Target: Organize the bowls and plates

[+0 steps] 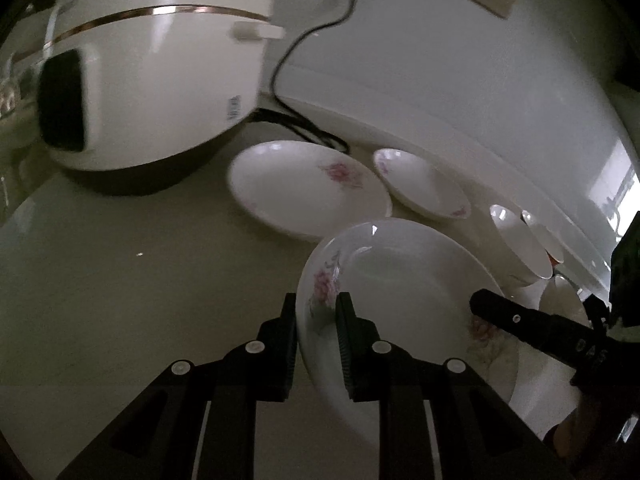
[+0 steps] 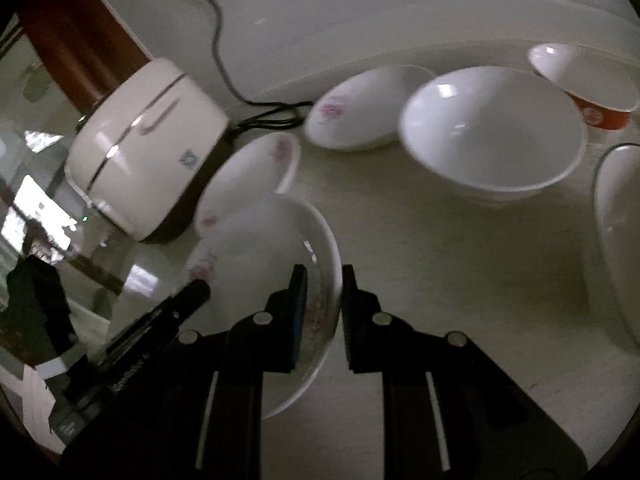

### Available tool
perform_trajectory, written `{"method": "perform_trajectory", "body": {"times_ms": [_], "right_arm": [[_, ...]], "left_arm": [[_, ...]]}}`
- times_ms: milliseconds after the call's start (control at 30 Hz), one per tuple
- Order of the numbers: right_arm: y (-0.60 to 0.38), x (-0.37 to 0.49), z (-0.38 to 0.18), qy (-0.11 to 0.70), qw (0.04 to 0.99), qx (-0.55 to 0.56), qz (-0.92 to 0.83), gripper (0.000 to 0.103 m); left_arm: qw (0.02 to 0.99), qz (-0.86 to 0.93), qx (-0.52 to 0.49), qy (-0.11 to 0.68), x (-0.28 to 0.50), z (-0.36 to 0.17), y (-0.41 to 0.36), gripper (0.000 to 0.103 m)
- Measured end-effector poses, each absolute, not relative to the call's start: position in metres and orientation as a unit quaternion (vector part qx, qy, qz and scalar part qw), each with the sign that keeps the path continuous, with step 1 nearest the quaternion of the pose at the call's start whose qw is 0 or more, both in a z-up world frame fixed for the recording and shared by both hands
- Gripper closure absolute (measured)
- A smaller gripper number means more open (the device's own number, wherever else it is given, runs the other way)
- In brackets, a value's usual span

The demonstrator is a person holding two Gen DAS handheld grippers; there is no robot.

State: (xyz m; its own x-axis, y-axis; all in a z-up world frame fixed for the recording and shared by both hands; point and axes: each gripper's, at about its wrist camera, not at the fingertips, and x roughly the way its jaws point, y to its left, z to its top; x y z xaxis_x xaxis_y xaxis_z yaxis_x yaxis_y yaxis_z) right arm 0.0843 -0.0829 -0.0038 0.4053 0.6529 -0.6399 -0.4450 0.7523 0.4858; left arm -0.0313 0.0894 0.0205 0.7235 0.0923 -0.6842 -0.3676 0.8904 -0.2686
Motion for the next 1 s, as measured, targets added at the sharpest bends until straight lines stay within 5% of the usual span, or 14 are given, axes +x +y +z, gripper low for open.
{"method": "perform_trajectory", "body": {"times_ms": [1000], "right_arm": [[0.035,0.008,-0.018,0.427,0.782,0.050,0.452,0.083]], "left_arm": [[0.883,0.218,-0.207,0.361,-0.120,0.005,0.176,0.078]]}}
